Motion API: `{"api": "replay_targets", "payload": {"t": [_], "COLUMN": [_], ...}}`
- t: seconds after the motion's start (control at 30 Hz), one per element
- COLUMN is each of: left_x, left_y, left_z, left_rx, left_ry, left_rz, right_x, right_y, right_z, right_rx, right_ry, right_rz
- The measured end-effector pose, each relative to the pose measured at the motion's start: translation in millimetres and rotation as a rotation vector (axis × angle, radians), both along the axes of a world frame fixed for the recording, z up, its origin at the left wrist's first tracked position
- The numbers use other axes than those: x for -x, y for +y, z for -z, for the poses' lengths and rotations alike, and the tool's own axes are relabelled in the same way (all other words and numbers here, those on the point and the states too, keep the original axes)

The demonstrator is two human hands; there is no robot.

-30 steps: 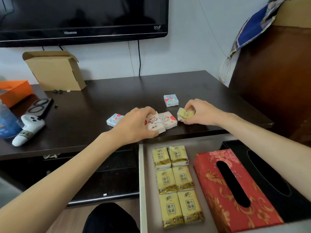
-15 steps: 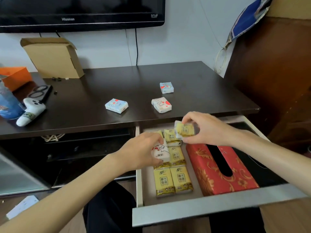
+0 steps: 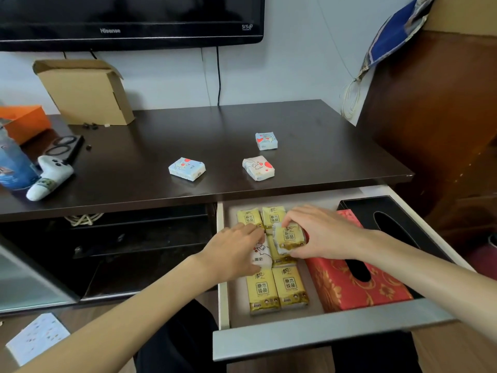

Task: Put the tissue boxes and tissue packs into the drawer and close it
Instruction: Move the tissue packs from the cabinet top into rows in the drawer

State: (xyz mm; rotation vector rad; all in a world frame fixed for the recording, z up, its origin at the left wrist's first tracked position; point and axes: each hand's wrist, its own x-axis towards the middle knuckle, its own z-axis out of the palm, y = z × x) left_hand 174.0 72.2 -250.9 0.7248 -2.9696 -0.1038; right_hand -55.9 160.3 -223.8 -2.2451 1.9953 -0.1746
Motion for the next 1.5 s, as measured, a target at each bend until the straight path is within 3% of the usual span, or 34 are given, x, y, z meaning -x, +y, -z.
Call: {"api": "replay_targets", "payload": {"t": [0.8,0.93,1.07,1.17,1.3,1.5], "left_x": [-15,-23,-23,-22,-25,-27], "left_y": [-14,-27,-58,-90,-133,-164], "left_z": [-15,-37,-69,-88,-97,-83], "left_rx": [-0.016,-0.030,0.014,0.041,0.095,-0.022], "left_ry": [0.146,0.242,0.365,0.443,0.331,0.013], "left_rz": [-0.021,-0.089,-0.179,-0.320,-0.524,-0.674], "right_x": [-17,-13,-8,-5,-3,-2], "right_y": [-7,-19,-56,-93,-133,-153], "right_z": [9,-20,-59,-73,-68,-53], "right_rx": [-0.073,0.028,0.223,0.237,0.119,-0.086], "right_ry": [0.110,-0.039,-0.323,-0.417,-0.320,-0.307], "right_rz": [-0.042,0.027,0.152,0.191,0.178,0.072]}}
